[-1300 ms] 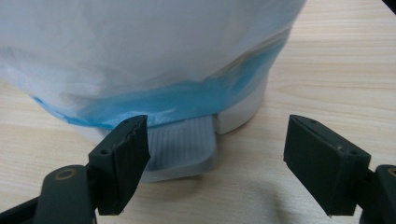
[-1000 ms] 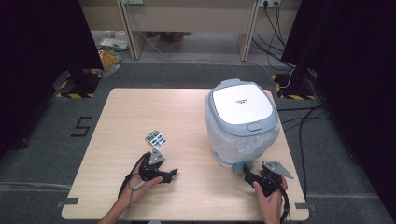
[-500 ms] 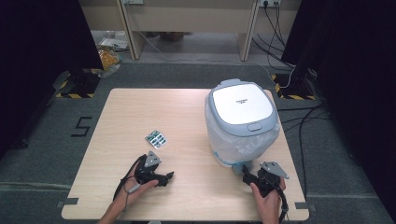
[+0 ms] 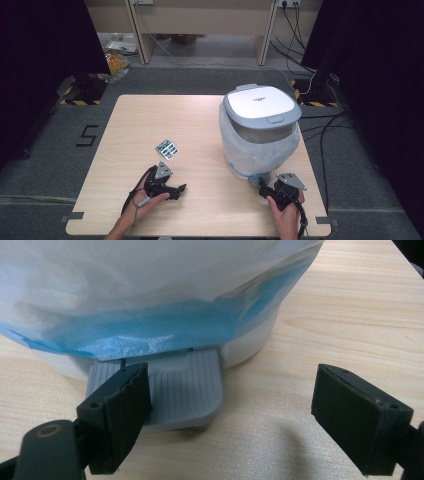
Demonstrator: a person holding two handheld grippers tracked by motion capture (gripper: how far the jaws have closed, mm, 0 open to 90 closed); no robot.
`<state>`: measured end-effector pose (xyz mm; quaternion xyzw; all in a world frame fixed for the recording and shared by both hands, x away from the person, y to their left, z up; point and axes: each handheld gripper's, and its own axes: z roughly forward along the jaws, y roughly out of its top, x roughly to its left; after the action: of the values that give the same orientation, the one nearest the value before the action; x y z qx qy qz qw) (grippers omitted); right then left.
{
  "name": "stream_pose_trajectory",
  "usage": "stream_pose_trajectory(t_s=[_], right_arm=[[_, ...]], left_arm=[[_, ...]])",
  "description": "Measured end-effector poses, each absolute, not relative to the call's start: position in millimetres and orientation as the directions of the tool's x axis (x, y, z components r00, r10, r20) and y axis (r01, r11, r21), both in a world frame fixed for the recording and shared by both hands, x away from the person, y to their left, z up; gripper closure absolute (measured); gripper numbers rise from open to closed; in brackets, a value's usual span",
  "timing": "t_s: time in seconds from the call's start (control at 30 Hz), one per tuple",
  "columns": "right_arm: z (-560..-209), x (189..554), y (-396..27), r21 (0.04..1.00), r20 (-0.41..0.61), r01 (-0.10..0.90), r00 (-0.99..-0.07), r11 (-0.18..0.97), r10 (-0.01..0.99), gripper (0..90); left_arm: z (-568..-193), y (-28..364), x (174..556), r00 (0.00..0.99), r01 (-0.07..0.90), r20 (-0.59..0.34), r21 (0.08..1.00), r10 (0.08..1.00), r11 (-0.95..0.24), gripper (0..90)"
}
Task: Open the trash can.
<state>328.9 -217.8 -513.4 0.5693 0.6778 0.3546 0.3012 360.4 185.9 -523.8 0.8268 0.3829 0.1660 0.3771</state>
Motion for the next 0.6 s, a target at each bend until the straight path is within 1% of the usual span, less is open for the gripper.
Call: stream_pose_trajectory(t_s=[0.23,0.6], right_arm=[[-514.3,332.3,-214.5,0.796,-0.038,0.589,-0.174,0.135,0.984,15.9],[-514.6,334.0,-216.3,0.790,-0.019,0.601,-0.176,0.122,0.984,15.9]], left_arm=[[-523.5,185.3,361.8,0.653,0.512,-0.015,0.746,0.758,-0.426,12.2],[-523.9,183.9,362.4,0.648,0.515,-0.020,0.748,0.761,-0.419,11.2]])
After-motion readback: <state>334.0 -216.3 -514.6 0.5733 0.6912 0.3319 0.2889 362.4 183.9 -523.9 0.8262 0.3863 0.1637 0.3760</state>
